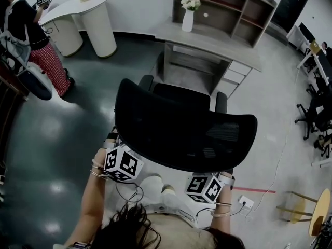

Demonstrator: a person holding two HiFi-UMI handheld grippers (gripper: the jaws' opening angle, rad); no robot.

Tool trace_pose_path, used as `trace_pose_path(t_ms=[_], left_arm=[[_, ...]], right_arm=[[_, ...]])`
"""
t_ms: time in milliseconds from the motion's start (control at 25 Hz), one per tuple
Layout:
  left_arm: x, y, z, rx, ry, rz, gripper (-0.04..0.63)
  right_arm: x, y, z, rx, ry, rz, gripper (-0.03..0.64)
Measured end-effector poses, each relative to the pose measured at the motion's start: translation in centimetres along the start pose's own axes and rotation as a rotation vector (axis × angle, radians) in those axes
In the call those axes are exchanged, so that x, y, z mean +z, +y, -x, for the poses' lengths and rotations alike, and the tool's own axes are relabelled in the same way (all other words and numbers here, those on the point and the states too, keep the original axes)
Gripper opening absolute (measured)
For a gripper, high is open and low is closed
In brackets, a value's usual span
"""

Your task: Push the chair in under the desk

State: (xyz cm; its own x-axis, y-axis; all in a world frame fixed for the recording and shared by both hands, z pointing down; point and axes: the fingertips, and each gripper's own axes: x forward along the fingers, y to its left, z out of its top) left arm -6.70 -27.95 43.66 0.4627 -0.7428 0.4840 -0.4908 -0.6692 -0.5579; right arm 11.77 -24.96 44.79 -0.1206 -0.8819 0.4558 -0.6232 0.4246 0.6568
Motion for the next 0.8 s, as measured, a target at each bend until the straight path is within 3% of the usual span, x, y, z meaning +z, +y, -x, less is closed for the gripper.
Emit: trace_pose_path(t_ms=[800], left_arm=[[-0.9, 4.2, -3.0, -0.051, -0.041, -0.027, 0.225]], right_arm=[[2.1, -1.0, -3.6, -0.034, 0.06, -0.056, 0.235]])
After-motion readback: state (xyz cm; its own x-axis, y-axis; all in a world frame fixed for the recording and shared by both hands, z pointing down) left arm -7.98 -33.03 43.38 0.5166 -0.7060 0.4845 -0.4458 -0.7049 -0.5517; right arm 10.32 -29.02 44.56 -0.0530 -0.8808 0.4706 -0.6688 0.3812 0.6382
